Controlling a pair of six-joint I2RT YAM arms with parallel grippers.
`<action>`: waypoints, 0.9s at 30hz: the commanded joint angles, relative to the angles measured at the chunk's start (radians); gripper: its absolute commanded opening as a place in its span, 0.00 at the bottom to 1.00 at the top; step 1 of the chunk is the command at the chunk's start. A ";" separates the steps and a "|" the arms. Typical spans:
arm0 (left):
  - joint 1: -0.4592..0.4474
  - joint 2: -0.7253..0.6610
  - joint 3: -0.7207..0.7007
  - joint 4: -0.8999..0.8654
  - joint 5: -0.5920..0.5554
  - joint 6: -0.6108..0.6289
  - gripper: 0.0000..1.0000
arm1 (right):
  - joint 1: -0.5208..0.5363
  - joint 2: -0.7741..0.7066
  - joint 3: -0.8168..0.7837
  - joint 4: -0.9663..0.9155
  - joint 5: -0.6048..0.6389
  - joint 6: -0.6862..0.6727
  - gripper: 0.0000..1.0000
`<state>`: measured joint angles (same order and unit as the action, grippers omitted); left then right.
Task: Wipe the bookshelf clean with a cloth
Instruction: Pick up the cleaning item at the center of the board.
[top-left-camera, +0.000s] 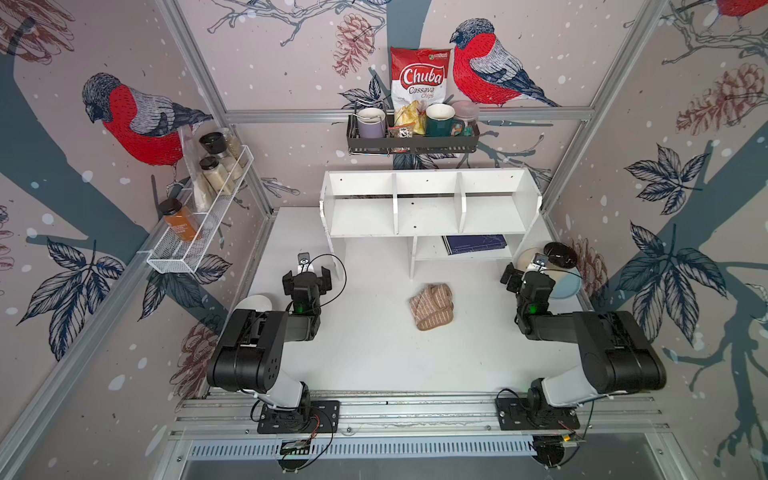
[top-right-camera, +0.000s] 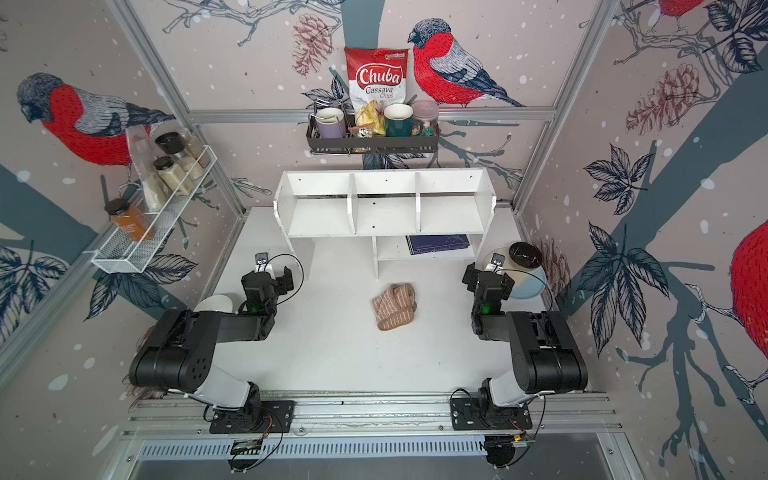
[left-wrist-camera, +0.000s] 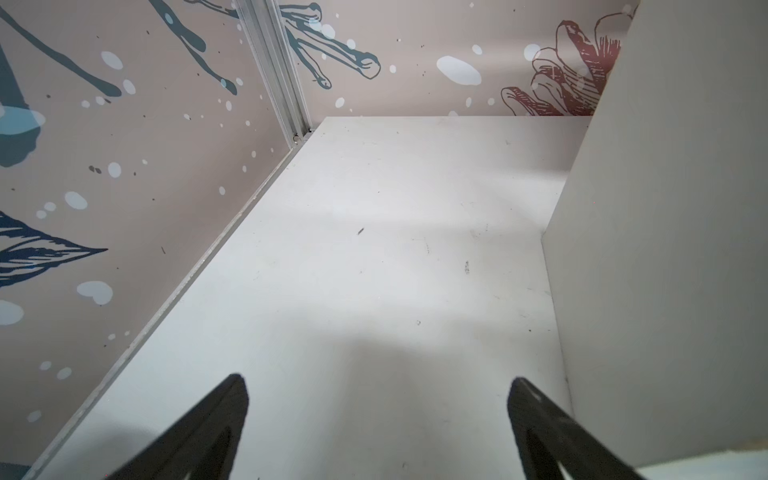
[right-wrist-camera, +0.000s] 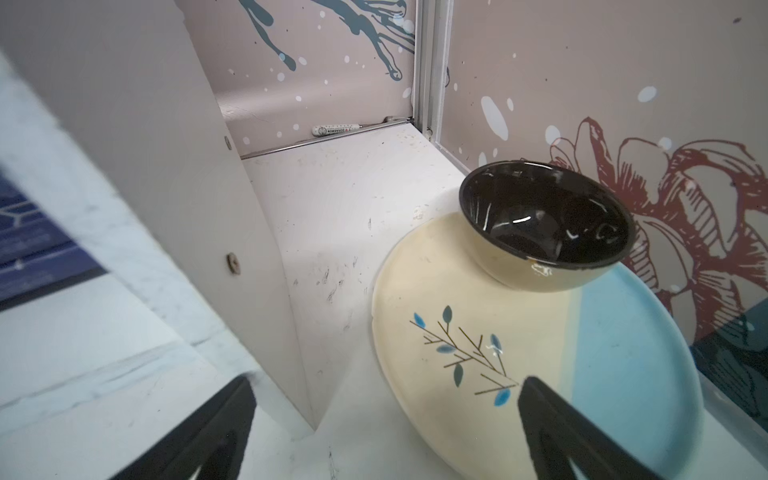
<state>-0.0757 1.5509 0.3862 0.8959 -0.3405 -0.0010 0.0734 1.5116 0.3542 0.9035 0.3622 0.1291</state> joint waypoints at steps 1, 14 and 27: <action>0.003 0.000 0.005 0.001 0.005 0.001 0.97 | 0.003 -0.004 0.001 0.004 -0.005 -0.017 1.00; 0.002 -0.002 0.006 -0.007 0.005 0.001 0.97 | -0.002 -0.008 -0.003 0.010 -0.006 -0.014 1.00; -0.010 -0.530 0.293 -0.983 -0.507 -0.309 0.92 | -0.094 -0.579 0.272 -1.332 -0.030 0.627 1.00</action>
<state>-0.0826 1.0794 0.6399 0.2657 -0.6971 -0.1696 0.0483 0.9939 0.6136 -0.0853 0.5785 0.5198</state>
